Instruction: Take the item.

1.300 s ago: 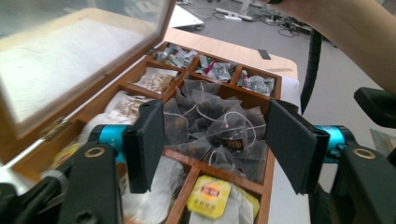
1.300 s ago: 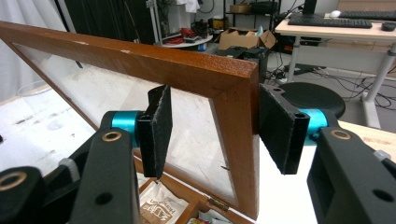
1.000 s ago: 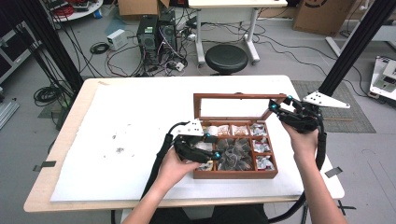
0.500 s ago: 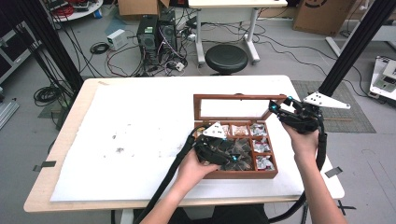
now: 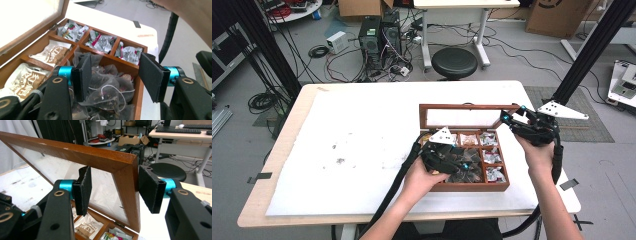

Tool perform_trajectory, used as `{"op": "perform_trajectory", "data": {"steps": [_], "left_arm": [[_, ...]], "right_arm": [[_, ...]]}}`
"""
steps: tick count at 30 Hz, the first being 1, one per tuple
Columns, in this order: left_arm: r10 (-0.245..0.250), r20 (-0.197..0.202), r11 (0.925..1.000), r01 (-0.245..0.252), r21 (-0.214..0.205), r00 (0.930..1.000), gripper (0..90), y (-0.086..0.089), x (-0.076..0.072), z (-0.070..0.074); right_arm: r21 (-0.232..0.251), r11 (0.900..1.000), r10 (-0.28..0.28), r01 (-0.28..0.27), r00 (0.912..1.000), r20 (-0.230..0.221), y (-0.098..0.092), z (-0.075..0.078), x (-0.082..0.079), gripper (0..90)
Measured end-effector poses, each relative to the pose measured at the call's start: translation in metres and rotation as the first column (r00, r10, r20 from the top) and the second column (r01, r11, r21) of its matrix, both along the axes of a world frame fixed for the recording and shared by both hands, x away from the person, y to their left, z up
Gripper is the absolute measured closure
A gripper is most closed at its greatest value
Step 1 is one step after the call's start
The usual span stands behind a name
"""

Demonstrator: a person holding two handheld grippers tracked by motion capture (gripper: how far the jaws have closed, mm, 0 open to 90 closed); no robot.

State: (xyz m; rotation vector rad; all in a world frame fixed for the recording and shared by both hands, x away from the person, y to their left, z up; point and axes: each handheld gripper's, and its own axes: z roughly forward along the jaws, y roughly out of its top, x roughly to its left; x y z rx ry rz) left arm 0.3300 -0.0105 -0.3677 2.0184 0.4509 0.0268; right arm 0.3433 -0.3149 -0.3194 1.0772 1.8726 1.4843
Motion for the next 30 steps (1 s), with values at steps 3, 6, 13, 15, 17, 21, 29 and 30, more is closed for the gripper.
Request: {"op": "perform_trajectory", "data": {"steps": [3, 6, 13, 15, 17, 21, 29, 30], "left_arm": [[-0.005, 0.005, 1.0000, 0.005, 0.003, 1.0000, 43.2, 0.003, -0.002, 0.001], [-0.005, -0.001, 1.0000, 0.005, -0.006, 1.0000, 43.2, 0.003, 0.000, 0.000], [-0.001, -0.009, 0.9999, 0.000, -0.016, 1.0000, 43.5, 0.004, 0.002, -0.002], [0.006, -0.009, 0.9997, -0.006, -0.023, 0.9999, 43.5, 0.006, 0.002, -0.002], [0.013, -0.011, 0.9996, -0.013, -0.025, 0.9999, 43.6, 0.007, 0.002, -0.003], [0.014, -0.012, 0.9996, -0.014, -0.023, 0.9998, 44.1, 0.005, -0.002, -0.006], [0.035, 0.004, 0.9987, -0.035, 0.038, 0.9994, 46.6, -0.005, -0.005, -0.012], [0.042, 0.004, 0.9981, -0.042, 0.046, 0.9991, 47.1, -0.007, -0.005, -0.014]], "right_arm": [[-0.005, 1.0000, 0.003, -0.003, 1.0000, 0.000, 0.000, 0.000, -0.001, 46.7], [-0.004, 1.0000, 0.006, -0.006, 0.9999, 0.010, 0.000, -0.001, -0.001, 46.6], [-0.004, 1.0000, -0.006, 0.006, 0.9998, 0.020, 0.002, -0.001, 0.003, 46.0], [0.007, 1.0000, -0.004, 0.004, 0.9999, 0.014, 0.001, -0.001, 0.004, 46.0], [0.006, 1.0000, -0.005, 0.005, 0.9999, 0.014, 0.001, -0.001, 0.003, 46.0], [0.008, 0.9999, -0.006, 0.006, 0.9999, 0.013, 0.002, -0.001, 0.003, 45.7], [0.002, 1.0000, -0.003, 0.003, 0.9999, 0.013, 0.001, -0.002, 0.001, 45.7], [0.002, 1.0000, -0.005, 0.005, 0.9999, 0.013, 0.001, -0.001, 0.001, 45.7]]}}
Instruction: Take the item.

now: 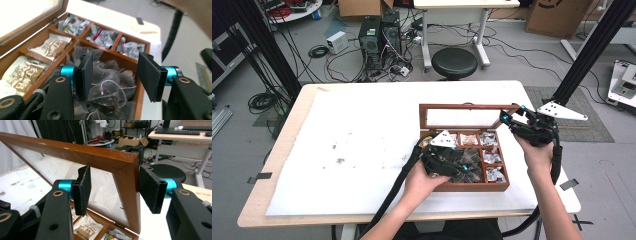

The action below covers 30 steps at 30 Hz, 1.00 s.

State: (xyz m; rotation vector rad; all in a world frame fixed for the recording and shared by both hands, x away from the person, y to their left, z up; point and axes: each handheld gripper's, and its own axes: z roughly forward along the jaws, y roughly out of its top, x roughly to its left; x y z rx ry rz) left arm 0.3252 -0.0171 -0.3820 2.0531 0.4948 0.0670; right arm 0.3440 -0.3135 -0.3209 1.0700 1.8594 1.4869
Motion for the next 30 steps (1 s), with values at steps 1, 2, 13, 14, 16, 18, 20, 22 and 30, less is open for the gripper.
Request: {"op": "perform_trajectory", "data": {"steps": [1, 2, 13, 14, 16, 18, 20, 22, 30], "left_arm": [[0.004, -0.006, 0.9999, -0.004, 0.010, 1.0000, 48.5, -0.002, 0.000, -0.002], [0.005, -0.010, 0.9998, -0.005, 0.019, 0.9999, 48.7, -0.004, 0.000, -0.004], [0.074, -0.077, 0.9963, -0.070, 0.049, 0.9943, 53.6, -0.017, 0.005, -0.014], [0.078, -0.075, 0.9956, -0.074, 0.057, 0.9941, 54.1, -0.017, 0.005, -0.014], [0.084, -0.081, 0.9946, -0.078, 0.069, 0.9932, 54.9, -0.018, 0.006, -0.014], [0.084, -0.094, 0.9948, -0.077, 0.067, 0.9920, 59.5, -0.019, 0.007, -0.014], [0.079, -0.097, 0.9946, -0.072, 0.075, 0.9922, 63.1, -0.021, 0.007, -0.014], [0.073, -0.104, 0.9944, -0.065, 0.083, 0.9919, 67.9, -0.023, 0.007, -0.015], [0.066, -0.090, 0.9950, -0.059, 0.081, 0.9938, 88.1, -0.023, 0.005, -0.011]], "right_arm": [[0.000, 1.0000, 0.000, 0.000, 1.0000, 0.000, 0.000, 0.000, 0.000, 45.7], [0.001, 1.0000, 0.001, -0.001, 1.0000, -0.001, 0.000, 0.000, 0.000, 45.7], [0.000, 1.0000, -0.005, 0.005, 1.0000, 0.001, 0.000, 0.000, -0.001, 45.7], [0.000, 1.0000, -0.006, 0.006, 1.0000, 0.001, 0.000, 0.000, -0.001, 45.7], [0.001, 1.0000, -0.005, 0.005, 1.0000, -0.001, 0.000, 0.000, -0.002, 45.7], [0.000, 1.0000, -0.005, 0.005, 1.0000, 0.000, 0.000, -0.001, -0.002, 45.7], [-0.001, 1.0000, -0.005, 0.005, 1.0000, 0.002, 0.000, -0.001, -0.002, 45.6], [0.002, 1.0000, -0.004, 0.004, 1.0000, 0.000, 0.000, -0.001, -0.003, 45.7], [0.000, 1.0000, -0.004, 0.004, 1.0000, 0.001, 0.000, -0.001, -0.003, 45.7]]}}
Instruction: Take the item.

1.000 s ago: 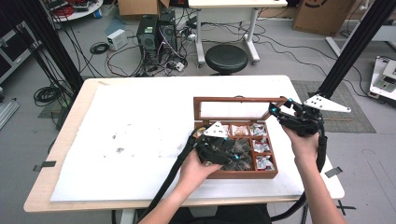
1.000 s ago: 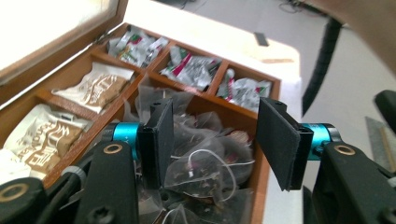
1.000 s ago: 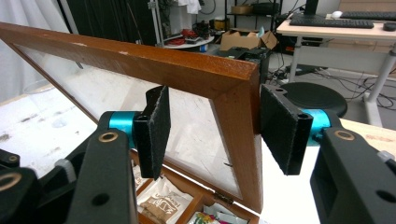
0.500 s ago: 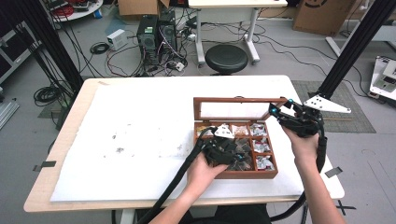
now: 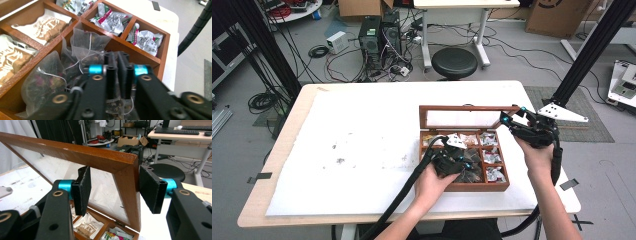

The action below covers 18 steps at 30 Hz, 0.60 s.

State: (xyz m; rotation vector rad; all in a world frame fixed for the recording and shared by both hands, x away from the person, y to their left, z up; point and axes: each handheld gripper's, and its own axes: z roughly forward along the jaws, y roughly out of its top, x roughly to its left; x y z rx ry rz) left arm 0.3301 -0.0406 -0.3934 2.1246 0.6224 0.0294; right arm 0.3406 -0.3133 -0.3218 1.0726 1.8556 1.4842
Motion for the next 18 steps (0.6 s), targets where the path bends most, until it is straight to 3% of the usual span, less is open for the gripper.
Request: {"op": "perform_trajectory", "data": {"steps": [6, 18], "left_arm": [[-0.020, 0.003, 0.9986, 0.020, -0.049, 0.9998, 89.2, 0.010, 0.000, 0.007], [-0.019, 0.010, 0.9978, 0.019, -0.063, 0.9998, 88.9, 0.024, 0.001, 0.014]], "right_arm": [[0.000, 1.0000, 0.001, -0.001, 1.0000, 0.003, 0.000, 0.000, 0.001, 46.0], [0.002, 1.0000, -0.005, 0.005, 1.0000, 0.000, 0.000, 0.000, 0.001, 46.0]]}}
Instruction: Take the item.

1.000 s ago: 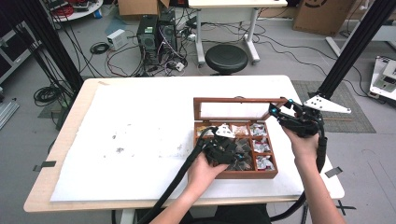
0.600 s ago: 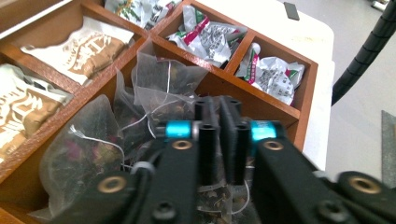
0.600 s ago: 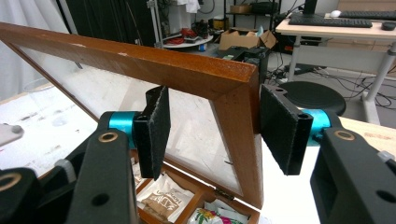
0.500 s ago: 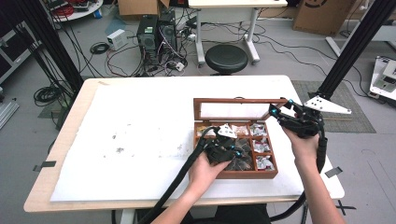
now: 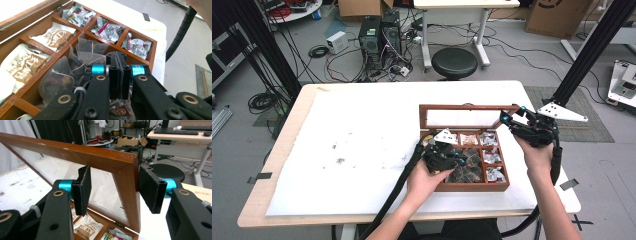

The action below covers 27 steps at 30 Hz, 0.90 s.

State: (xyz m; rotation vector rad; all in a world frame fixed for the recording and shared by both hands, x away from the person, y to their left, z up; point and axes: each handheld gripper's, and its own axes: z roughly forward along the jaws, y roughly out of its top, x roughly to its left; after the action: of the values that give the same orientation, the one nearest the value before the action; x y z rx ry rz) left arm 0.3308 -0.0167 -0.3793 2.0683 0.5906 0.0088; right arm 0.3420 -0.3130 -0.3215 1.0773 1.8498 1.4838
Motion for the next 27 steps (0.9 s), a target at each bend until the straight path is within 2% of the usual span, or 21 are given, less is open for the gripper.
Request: {"op": "perform_trajectory", "data": {"steps": [3, 5, 9, 12, 16, 20, 22, 24, 27], "left_arm": [[0.002, -0.013, 1.0000, -0.002, 0.005, 0.9999, 86.1, 0.0002, 0.0005, -0.0013], [0.004, -0.024, 0.9999, -0.004, 0.015, 0.9997, 79.7, 0.0004, 0.0014, -0.0019], [0.004, -0.044, 0.9995, -0.002, 0.033, 0.9990, 74.4, 0.0000, 0.0013, -0.0043], [-0.015, -0.050, 0.9995, 0.016, 0.028, 0.9986, 70.9, -0.0001, -0.0013, -0.0046], [-0.033, -0.040, 0.9993, 0.034, 0.015, 0.9987, 68.6, -0.0004, -0.0057, -0.0033], [-0.039, -0.042, 0.9986, 0.040, 0.035, 0.9984, 69.2, -0.0007, -0.0048, -0.0051], [-0.052, -0.047, 0.9979, 0.054, 0.037, 0.9975, 75.7, -0.0016, -0.0053, -0.0068], [-0.065, -0.030, 0.9968, 0.066, 0.044, 0.9975, 85.0, -0.0017, -0.0064, -0.0065], [-0.070, -0.032, 0.9973, 0.070, 0.020, 0.9971, 88.6, -0.0002, -0.0058, -0.0053]], "right_arm": [[0.001, 1.0000, 0.001, -0.001, 1.0000, -0.001, -0.0001, 0.0000, -0.0001, 46.0], [0.001, 1.0000, 0.001, -0.001, 1.0000, -0.001, -0.0001, -0.0001, 0.0001, 46.0], [0.003, 1.0000, 0.003, -0.003, 1.0000, -0.002, -0.0001, -0.0001, 0.0002, 46.0], [0.003, 1.0000, 0.004, -0.004, 1.0000, 0.000, -0.0003, -0.0002, 0.0005, 46.0], [0.004, 1.0000, 0.002, -0.002, 1.0000, 0.001, -0.0003, -0.0003, 0.0009, 46.0], [0.003, 1.0000, 0.001, -0.001, 1.0000, 0.002, -0.0001, -0.0002, 0.0010, 46.0], [0.002, 1.0000, 0.000, 0.000, 1.0000, 0.001, -0.0001, 0.0000, 0.0010, 46.0], [0.002, 1.0000, 0.000, 0.000, 1.0000, 0.001, -0.0001, -0.0001, 0.0009, 46.0], [0.001, 1.0000, 0.000, 0.000, 1.0000, 0.001, 0.0000, 0.0000, 0.0009, 46.0]]}}
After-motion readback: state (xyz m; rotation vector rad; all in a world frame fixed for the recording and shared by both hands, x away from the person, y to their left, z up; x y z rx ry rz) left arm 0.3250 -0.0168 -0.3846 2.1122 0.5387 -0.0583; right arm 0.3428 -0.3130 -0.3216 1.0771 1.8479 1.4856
